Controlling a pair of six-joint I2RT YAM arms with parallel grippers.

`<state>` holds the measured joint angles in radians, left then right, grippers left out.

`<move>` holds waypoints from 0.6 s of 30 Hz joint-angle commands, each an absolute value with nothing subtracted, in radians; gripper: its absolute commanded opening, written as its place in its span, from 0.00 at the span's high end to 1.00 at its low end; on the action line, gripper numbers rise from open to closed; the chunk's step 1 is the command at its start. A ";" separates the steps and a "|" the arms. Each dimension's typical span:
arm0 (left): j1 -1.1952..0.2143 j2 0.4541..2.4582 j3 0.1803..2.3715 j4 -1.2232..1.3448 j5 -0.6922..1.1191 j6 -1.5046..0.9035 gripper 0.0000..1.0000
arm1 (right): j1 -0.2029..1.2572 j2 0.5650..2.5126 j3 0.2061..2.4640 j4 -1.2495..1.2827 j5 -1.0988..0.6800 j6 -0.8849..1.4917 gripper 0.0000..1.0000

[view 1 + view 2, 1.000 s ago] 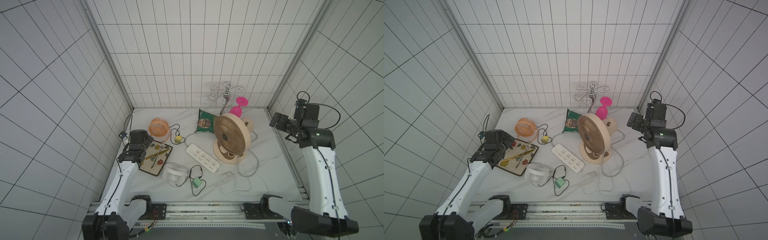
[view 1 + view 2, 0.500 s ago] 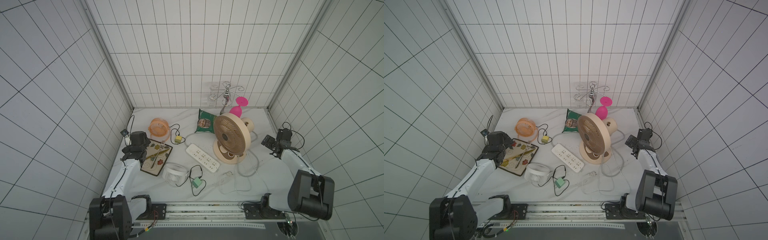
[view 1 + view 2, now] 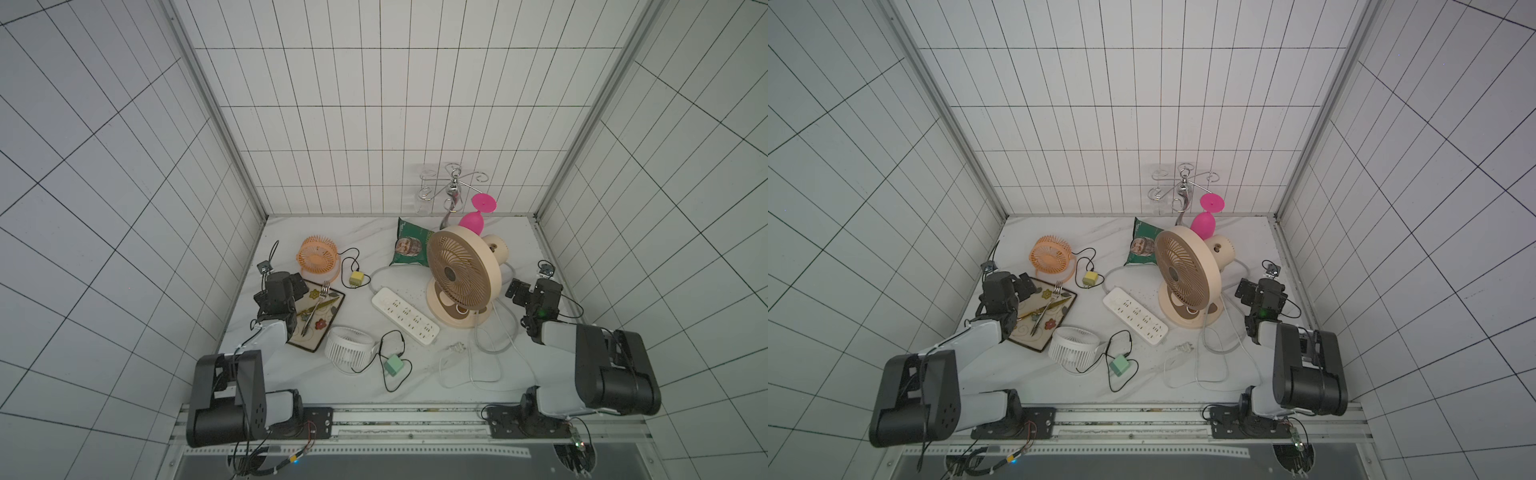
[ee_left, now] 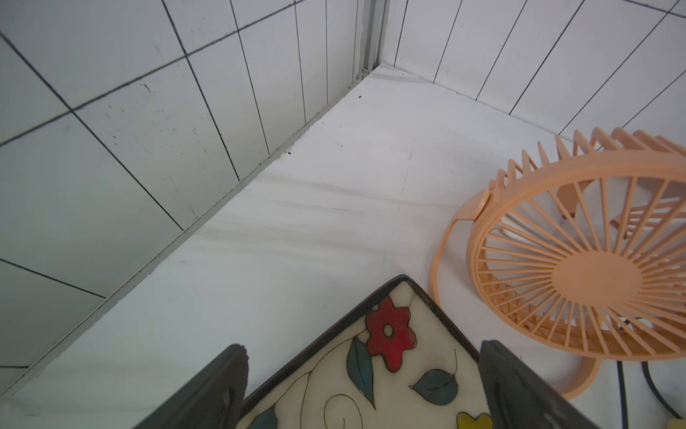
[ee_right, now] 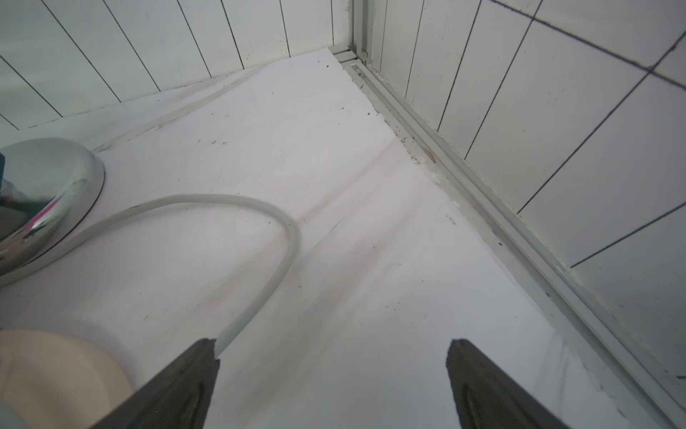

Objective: Unplug the desk fan from the power strip
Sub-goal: Reset both arms

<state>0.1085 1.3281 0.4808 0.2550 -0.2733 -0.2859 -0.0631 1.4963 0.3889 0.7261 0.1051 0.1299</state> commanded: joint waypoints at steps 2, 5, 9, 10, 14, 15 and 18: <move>0.110 1.357 0.459 0.490 -0.168 -0.232 0.02 | -0.044 1.520 0.398 0.841 0.089 0.089 0.00; 0.107 1.394 0.457 0.578 -0.116 -0.205 0.02 | -0.044 1.531 0.398 0.859 0.090 0.088 0.00; 0.076 1.484 0.428 0.727 -0.092 -0.155 0.02 | -0.044 1.529 0.399 0.853 0.092 0.089 0.00; 0.058 1.512 0.415 0.771 -0.094 -0.132 0.02 | -0.044 1.528 0.400 0.850 0.091 0.089 0.00; 0.012 1.592 0.411 0.917 -0.183 -0.094 0.02 | -0.043 1.530 0.402 0.850 0.093 0.089 0.01; 0.007 1.573 0.437 0.843 -0.231 -0.121 0.01 | -0.043 1.531 0.403 0.850 0.094 0.089 0.01; 0.001 1.576 0.424 0.840 -0.249 -0.116 0.01 | -0.041 1.530 0.403 0.847 0.101 0.087 0.01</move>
<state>0.0055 1.5826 0.4149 0.7609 -0.1844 -0.1371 -0.0513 1.5307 0.3874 0.8265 0.0933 0.0982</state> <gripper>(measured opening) 0.985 0.992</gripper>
